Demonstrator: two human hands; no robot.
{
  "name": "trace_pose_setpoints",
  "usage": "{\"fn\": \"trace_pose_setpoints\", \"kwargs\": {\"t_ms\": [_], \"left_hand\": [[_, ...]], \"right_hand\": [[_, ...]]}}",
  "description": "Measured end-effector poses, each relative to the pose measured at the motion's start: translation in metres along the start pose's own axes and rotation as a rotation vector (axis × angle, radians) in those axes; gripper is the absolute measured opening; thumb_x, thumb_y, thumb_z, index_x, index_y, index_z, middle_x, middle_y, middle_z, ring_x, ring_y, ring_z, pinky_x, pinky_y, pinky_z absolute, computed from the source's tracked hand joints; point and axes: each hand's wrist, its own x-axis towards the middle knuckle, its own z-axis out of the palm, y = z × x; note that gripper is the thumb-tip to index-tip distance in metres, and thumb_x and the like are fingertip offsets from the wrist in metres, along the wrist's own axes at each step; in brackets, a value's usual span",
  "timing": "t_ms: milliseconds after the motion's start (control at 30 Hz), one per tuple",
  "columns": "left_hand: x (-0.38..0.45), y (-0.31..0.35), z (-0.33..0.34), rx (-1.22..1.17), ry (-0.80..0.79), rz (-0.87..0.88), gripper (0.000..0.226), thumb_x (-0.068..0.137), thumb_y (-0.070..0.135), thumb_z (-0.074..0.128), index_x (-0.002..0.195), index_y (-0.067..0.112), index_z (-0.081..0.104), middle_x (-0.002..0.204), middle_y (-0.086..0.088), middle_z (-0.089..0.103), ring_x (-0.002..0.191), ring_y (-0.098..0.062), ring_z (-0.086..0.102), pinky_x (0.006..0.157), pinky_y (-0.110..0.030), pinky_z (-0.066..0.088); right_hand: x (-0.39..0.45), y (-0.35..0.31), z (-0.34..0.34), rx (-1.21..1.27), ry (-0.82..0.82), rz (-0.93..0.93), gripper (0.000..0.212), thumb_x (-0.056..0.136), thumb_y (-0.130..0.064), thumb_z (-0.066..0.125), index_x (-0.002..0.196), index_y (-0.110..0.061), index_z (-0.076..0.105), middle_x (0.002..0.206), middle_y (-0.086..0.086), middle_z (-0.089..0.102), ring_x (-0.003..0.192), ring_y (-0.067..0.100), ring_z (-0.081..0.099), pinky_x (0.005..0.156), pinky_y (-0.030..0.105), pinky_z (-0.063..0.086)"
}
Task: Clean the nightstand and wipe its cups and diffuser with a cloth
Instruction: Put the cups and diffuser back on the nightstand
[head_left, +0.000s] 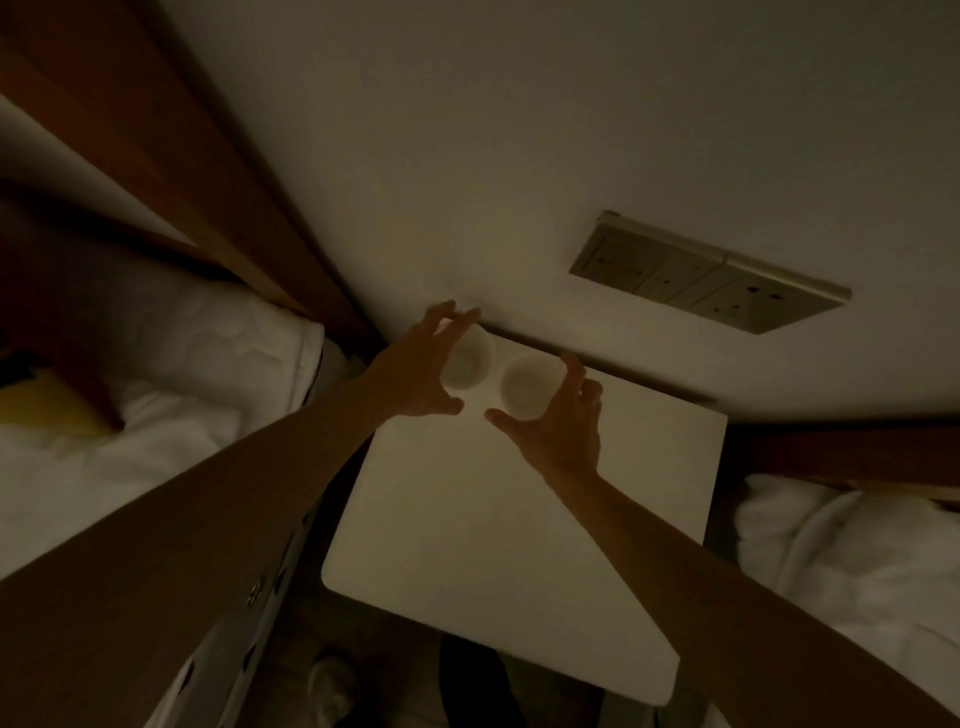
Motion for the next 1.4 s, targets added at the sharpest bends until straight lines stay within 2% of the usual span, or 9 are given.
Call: {"fn": "trace_pose_setpoints", "kwargs": {"t_ms": [100,267,400,600,900,1100,1233,1300,1400], "left_hand": [[-0.022,0.001,-0.005,-0.037,0.027,-0.038,0.133,0.065,0.040,0.089,0.157,0.034,-0.007,0.164,-0.005,-0.016,0.150,-0.032,0.013,0.110,-0.049,0.040],[-0.101,-0.018,-0.021,-0.054,0.084,-0.133,0.131,0.068,0.048,0.086,0.158,0.025,-0.007,0.165,-0.006,-0.014,0.153,-0.028,-0.001,0.121,-0.048,0.019],[-0.184,-0.058,-0.038,-0.057,0.194,-0.235,0.131,0.068,0.056,0.083,0.157,0.021,-0.006,0.165,-0.008,-0.012,0.152,-0.029,-0.003,0.122,-0.049,0.010],[-0.329,-0.117,-0.055,-0.031,0.371,-0.513,0.131,0.062,0.055,0.087,0.159,0.023,0.004,0.166,-0.006,0.001,0.152,-0.032,0.000,0.116,-0.057,0.025],[-0.561,-0.193,-0.059,-0.036,0.579,-0.857,0.123,0.066,0.059,0.081,0.158,0.016,0.012,0.166,-0.009,0.010,0.153,-0.032,0.000,0.122,-0.053,0.014],[-0.680,-0.206,-0.035,-0.155,0.732,-1.044,0.122,0.070,0.076,0.066,0.158,0.016,0.006,0.166,-0.009,0.006,0.153,-0.029,-0.002,0.122,-0.053,0.013],[-0.742,-0.209,-0.002,-0.229,0.823,-1.138,0.123,0.068,0.086,0.050,0.158,0.019,0.001,0.167,-0.005,0.005,0.153,-0.023,-0.002,0.122,-0.047,0.010],[-0.769,-0.213,0.021,-0.299,0.840,-1.176,0.125,0.066,0.089,0.051,0.158,0.022,0.000,0.167,-0.001,0.004,0.153,-0.020,0.000,0.120,-0.044,0.010],[-0.789,-0.219,0.055,-0.430,0.723,-1.141,0.133,0.060,0.091,0.058,0.157,0.027,-0.006,0.167,0.003,0.002,0.152,-0.019,0.004,0.119,-0.045,0.016]], "right_hand": [[-0.013,-0.002,-0.013,-0.075,0.042,-0.074,0.119,0.053,-0.065,0.088,0.146,-0.030,0.022,0.143,0.012,0.039,0.129,0.034,0.042,0.089,0.049,0.053],[-0.049,-0.023,-0.032,-0.205,0.110,-0.249,0.098,0.065,-0.066,0.079,0.141,-0.020,0.040,0.134,0.011,0.050,0.120,0.031,0.048,0.093,0.049,0.048],[-0.072,-0.065,-0.024,-0.201,0.095,-0.368,0.090,0.070,-0.064,0.076,0.139,-0.018,0.043,0.136,0.009,0.052,0.125,0.030,0.047,0.098,0.050,0.044],[-0.138,-0.136,0.028,-0.217,-0.060,-0.569,0.083,0.075,-0.062,0.073,0.140,-0.022,0.040,0.138,0.009,0.050,0.125,0.029,0.046,0.093,0.045,0.043],[-0.286,-0.218,0.124,-0.172,-0.410,-0.822,0.080,0.075,-0.059,0.075,0.139,-0.023,0.042,0.138,0.004,0.049,0.124,0.026,0.041,0.097,0.045,0.041],[-0.368,-0.263,0.178,-0.269,-0.572,-0.980,0.072,0.077,-0.057,0.073,0.136,-0.025,0.047,0.138,0.000,0.052,0.126,0.023,0.040,0.093,0.042,0.042],[-0.413,-0.281,0.213,-0.338,-0.648,-1.056,0.071,0.078,-0.057,0.072,0.137,-0.026,0.047,0.139,-0.002,0.052,0.127,0.022,0.041,0.095,0.041,0.043],[-0.436,-0.288,0.233,-0.375,-0.696,-1.083,0.071,0.079,-0.055,0.072,0.138,-0.025,0.046,0.140,-0.002,0.051,0.128,0.023,0.040,0.097,0.040,0.043],[-0.460,-0.292,0.260,-0.408,-0.790,-1.055,0.072,0.082,-0.051,0.073,0.142,-0.024,0.043,0.144,-0.001,0.047,0.130,0.023,0.041,0.099,0.041,0.046]]}}
